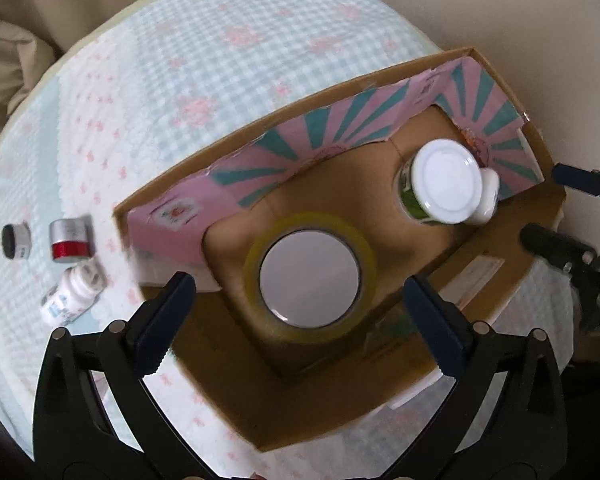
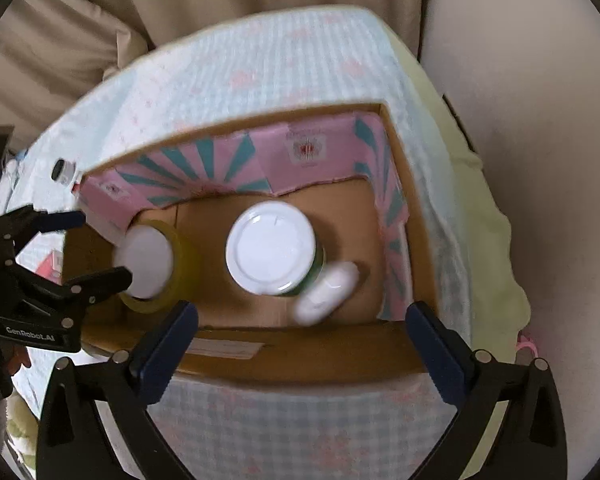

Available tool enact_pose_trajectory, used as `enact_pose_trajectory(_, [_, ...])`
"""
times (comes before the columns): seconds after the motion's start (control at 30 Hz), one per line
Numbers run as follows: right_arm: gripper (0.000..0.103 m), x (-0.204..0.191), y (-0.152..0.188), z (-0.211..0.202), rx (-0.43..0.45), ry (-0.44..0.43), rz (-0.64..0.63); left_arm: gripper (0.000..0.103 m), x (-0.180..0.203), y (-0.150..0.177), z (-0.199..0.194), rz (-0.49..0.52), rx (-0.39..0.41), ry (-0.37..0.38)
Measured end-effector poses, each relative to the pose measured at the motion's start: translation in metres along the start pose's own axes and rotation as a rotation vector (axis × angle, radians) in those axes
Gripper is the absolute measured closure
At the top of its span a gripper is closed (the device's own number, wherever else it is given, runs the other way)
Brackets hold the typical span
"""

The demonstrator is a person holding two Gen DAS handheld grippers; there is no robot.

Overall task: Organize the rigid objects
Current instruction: 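Lower the container and earbud case into the pink box and open both tools, then withdraw both tools up from the pink box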

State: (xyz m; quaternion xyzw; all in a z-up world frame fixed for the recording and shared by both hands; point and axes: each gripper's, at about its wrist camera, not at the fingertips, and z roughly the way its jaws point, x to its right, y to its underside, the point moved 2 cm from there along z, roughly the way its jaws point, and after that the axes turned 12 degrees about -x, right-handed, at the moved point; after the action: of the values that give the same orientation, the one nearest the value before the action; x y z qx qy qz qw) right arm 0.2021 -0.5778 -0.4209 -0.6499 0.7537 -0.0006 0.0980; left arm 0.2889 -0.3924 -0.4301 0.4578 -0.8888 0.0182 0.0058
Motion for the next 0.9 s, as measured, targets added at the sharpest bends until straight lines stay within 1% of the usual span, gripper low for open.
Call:
enact_pose_trajectory(0.07, [0.000, 0.002, 0.002, -0.003, 0.013, -0.002, 0.014, 0.000, -0.004, 0.005, -0.005, -0.003, 0.004, -0.014])
enact_pose_trajectory(0.13, [0.000, 0.008, 0.005, -0.005, 0.018, -0.022, 0.045, 0.000, -0.007, 0.008, -0.009, -0.007, 0.010, -0.021])
enact_pose_trajectory(0.23, [0.000, 0.011, 0.007, -0.003, 0.011, -0.029, 0.070, 0.000, -0.010, 0.013, -0.015, -0.017, 0.013, -0.013])
enact_pose_trajectory(0.6, [0.000, 0.008, 0.006, -0.018, 0.012, -0.014, 0.063, 0.000, -0.016, 0.032, -0.039, -0.048, 0.050, -0.023])
enact_pose_trajectory(0.73, [0.000, 0.003, 0.009, -0.031, 0.007, 0.008, 0.047, 0.000, -0.019, 0.045, -0.059, -0.062, 0.076, -0.019])
enact_pose_trajectory(0.9, [0.000, -0.007, 0.017, -0.056, 0.028, 0.009, 0.039, 0.000, -0.029, 0.072, -0.091, -0.092, 0.116, -0.051])
